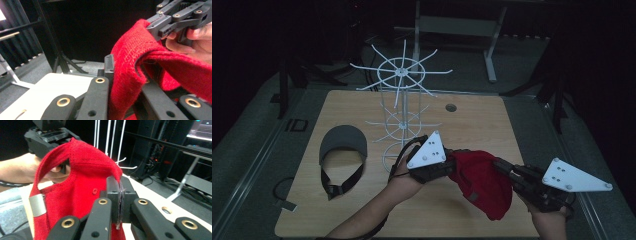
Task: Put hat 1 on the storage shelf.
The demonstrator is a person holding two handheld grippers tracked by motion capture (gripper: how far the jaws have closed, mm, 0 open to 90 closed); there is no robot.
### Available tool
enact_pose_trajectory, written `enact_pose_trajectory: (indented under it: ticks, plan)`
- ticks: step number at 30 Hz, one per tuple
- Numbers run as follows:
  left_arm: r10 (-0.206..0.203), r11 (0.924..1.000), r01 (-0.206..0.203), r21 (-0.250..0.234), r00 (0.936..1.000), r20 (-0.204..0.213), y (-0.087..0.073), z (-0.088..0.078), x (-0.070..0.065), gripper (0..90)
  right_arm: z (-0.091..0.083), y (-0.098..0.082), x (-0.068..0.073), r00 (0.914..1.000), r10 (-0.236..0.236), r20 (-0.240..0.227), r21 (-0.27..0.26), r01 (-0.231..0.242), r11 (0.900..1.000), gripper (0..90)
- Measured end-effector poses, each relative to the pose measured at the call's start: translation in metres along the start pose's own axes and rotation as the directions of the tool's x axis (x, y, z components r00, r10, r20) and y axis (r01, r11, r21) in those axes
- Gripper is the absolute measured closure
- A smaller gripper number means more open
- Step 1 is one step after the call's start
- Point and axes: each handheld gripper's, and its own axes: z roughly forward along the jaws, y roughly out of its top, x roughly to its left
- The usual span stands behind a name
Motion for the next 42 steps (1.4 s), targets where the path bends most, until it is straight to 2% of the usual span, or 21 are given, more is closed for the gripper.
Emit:
enact_pose_trajectory:
  ticks: [2, 3, 5, 7, 9, 11, 14, 17, 19, 22, 27, 30, 35, 37, 42]
  plan:
    - [-0.016, 0.9998, 0.016, 0.007, 0.9996, 0.022, -0.001, 0.000, 0.002, 81.3, 0.000, 0.000, -0.001, 0.9999, 0.001, 0.010, 0.002, -0.002, 1.000, 88.7]
    - [-0.016, 0.9998, 0.016, 0.012, 0.9997, 0.018, -0.002, 0.000, 0.002, 77.3, 0.001, 0.000, -0.002, 1.0000, 0.000, 0.007, 0.004, 0.000, 1.000, 88.7]
    - [-0.016, 0.9997, 0.016, 0.016, 0.9999, -0.006, -0.004, -0.001, 0.002, 67.8, 0.000, 0.001, -0.002, 0.9999, 0.002, 0.013, 0.004, -0.002, 1.000, 88.7]
    - [-0.051, 0.9986, 0.051, 0.012, 0.9985, -0.022, -0.006, -0.004, 0.005, 56.4, 0.000, 0.002, -0.003, 0.9997, 0.005, 0.023, -0.001, -0.005, 1.000, 88.7]
    - [-0.054, 0.9984, 0.054, 0.015, 0.9981, -0.031, -0.007, -0.006, 0.006, 52.7, -0.001, 0.003, -0.004, 0.9996, 0.009, 0.027, -0.001, -0.009, 1.000, 88.7]
    - [-0.056, 0.9982, 0.057, 0.018, 0.9968, -0.058, -0.009, -0.009, 0.006, 49.1, -0.002, 0.004, -0.005, 0.9994, 0.010, 0.033, -0.003, -0.010, 1.000, 88.7]
    - [-0.050, 0.9987, 0.051, 0.011, 0.9963, -0.069, -0.011, -0.013, 0.005, 47.0, -0.002, 0.005, -0.005, 0.9990, 0.013, 0.042, -0.004, -0.012, 1.000, 88.6]
    - [-0.028, 0.9994, 0.030, 0.015, 0.9936, -0.109, -0.012, -0.021, 0.001, 47.0, -0.004, 0.007, -0.008, 0.9983, 0.023, 0.054, -0.009, -0.022, 1.000, 88.7]
    - [-0.038, 0.9992, 0.039, 0.008, 0.9909, -0.129, -0.013, -0.025, 0.001, 47.1, -0.004, 0.008, -0.008, 0.9977, 0.022, 0.065, -0.011, -0.021, 1.000, 88.7]
    - [-0.055, 0.9985, 0.055, -0.004, 0.9829, -0.176, -0.014, -0.033, 0.004, 47.3, -0.006, 0.010, -0.009, 0.9972, 0.026, 0.071, -0.019, -0.025, 1.000, 88.7]
    - [-0.099, 0.9951, 0.095, -0.027, 0.9651, -0.242, -0.017, -0.045, 0.008, 47.4, -0.008, 0.014, -0.012, 0.9956, 0.039, 0.085, -0.028, -0.037, 0.999, 88.6]
    - [-0.094, 0.9955, 0.092, -0.022, 0.9583, -0.270, -0.020, -0.050, 0.006, 47.3, -0.008, 0.017, -0.014, 0.9933, 0.042, 0.108, -0.037, -0.039, 0.999, 88.6]
    - [-0.092, 0.9956, 0.093, -0.008, 0.9559, -0.279, -0.029, -0.060, 0.000, 47.3, -0.007, 0.023, -0.018, 0.9901, 0.043, 0.134, -0.037, -0.039, 0.999, 88.6]
    - [-0.088, 0.9957, 0.092, 0.002, 0.9513, -0.295, -0.035, -0.066, -0.003, 47.2, -0.007, 0.026, -0.021, 0.9888, 0.045, 0.142, -0.044, -0.039, 0.998, 88.6]
    - [-0.103, 0.9932, 0.115, 0.019, 0.9465, -0.306, -0.050, -0.080, -0.006, 45.4, -0.007, 0.039, -0.030, 0.9829, 0.051, 0.177, -0.061, -0.040, 0.997, 88.6]
